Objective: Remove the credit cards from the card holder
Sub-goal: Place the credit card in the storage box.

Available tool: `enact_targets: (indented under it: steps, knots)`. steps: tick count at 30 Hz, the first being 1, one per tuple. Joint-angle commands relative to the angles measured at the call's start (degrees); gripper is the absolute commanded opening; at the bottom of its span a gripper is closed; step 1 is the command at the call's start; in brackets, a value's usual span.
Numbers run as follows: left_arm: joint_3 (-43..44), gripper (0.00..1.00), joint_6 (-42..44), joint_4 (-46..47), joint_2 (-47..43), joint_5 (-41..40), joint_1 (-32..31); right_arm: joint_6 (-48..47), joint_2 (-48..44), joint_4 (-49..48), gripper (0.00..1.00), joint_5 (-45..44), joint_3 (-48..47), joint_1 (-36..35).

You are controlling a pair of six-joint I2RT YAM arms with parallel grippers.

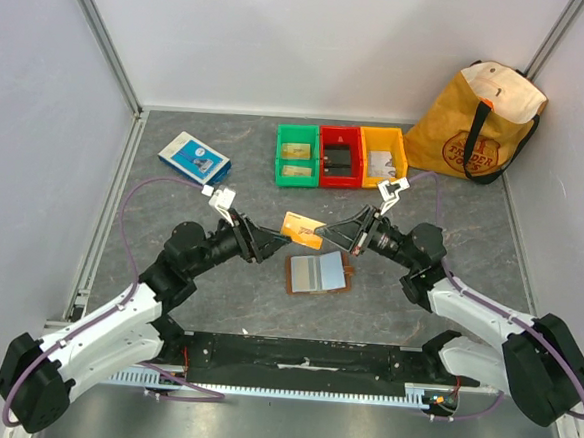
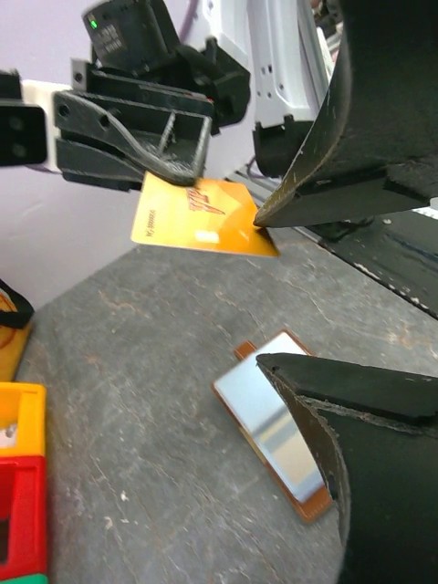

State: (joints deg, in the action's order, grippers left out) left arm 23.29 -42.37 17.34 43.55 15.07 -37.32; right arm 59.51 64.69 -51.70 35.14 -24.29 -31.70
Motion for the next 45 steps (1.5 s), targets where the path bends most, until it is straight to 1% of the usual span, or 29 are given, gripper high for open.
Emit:
enact_targets:
  steps: [1,5,9,10,11,12,14,15,17,20,21,23,25,26,28,29,31,33,35,37,40,45]
  knots:
    - [0.79,0.63,-4.65,11.74,2.15,1.01,-0.03,3.51,0.88,-7.44,0.00,-1.39,1.00,-0.20]
    - [0.88,0.60,-5.35,14.30,3.73,2.51,-0.30,5.00,2.11,-10.43,0.00,-1.56,1.97,-0.20]
    - [0.62,0.45,-5.62,14.56,4.26,2.33,-0.30,5.36,2.72,-11.58,0.00,-1.74,2.41,-0.20]
    - [0.53,0.40,-5.71,14.56,4.09,2.16,-0.30,5.36,2.81,-11.67,0.00,-1.74,2.50,-0.29]
    - [0.44,0.30,-5.71,14.65,4.00,1.72,-0.30,5.18,2.90,-11.58,0.00,-1.65,2.58,-0.20]
    - [0.44,0.19,-5.71,14.47,4.00,1.37,-0.30,5.01,3.08,-11.40,0.00,-1.47,2.67,-0.20]
    - [0.53,0.02,-5.53,14.04,4.00,0.14,-0.30,4.57,3.43,-10.62,0.01,-1.56,2.67,-0.03]
    - [0.62,0.02,-5.44,13.69,3.91,-0.74,-0.38,4.57,3.26,-10.18,0.05,-1.82,2.93,0.24]
    - [0.97,0.02,-5.18,12.72,4.09,-3.45,-0.21,4.48,2.90,-8.08,0.22,-2.70,3.64,1.37]
    - [2.19,0.02,-4.22,11.40,5.66,-8.46,-0.12,1.95,0.28,-0.54,0.44,-3.40,3.55,4.45]
    - [3.16,0.02,-3.86,10.70,6.54,-9.70,-0.03,-0.16,-0.87,3.85,0.46,-3.41,3.03,5.33]
    - [5.62,0.02,-3.34,9.99,9.17,-10.50,0.93,-6.04,-3.68,12.20,0.47,-3.76,1.63,6.65]
    - [7.55,0.02,-2.63,10.69,11.81,-11.02,1.46,-12.54,-6.58,20.64,0.57,-5.51,-0.22,7.27]
    - [8.52,0.02,-2.37,10.61,13.30,-11.72,1.72,-15.18,-7.98,24.94,0.65,-7.08,-1.10,7.36]
    - [10.89,0.02,-2.10,10.26,17.07,-13.13,2.95,-19.41,-10.45,31.72,0.85,-11.82,-2.59,7.62]
    - [12.12,0.02,-1.75,9.91,18.66,-14.09,3.74,-20.56,-11.59,33.93,0.98,-14.02,-2.95,7.62]
    - [15.02,0.02,-0.96,9.38,22.35,-14.89,5.32,-25.20,-13.96,36.67,0.98,-15.36,-3.74,7.80]
    - [18.00,0.02,-0.44,9.29,26.13,-17.26,7.08,-29.43,-16.25,36.50,0.98,-17.19,-2.70,7.80]
    - [21.34,0.02,-0.08,9.11,30.34,-18.32,8.66,-29.62,-19.32,35.80,0.98,-20.70,-1.03,7.80]
    - [25.38,0.02,0.44,9.02,34.56,-19.46,10.42,-30.41,-21.43,34.04,0.98,-21.94,0.30,7.80]
    - [31.27,0.02,1.76,8.23,41.59,-21.48,11.92,-31.46,-22.85,36.75,0.98,-23.79,0.39,7.80]
    - [41.73,0.02,3.52,7.10,54.60,-21.75,13.68,-33.75,-23.82,39.75,0.98,-23.97,0.91,7.80]
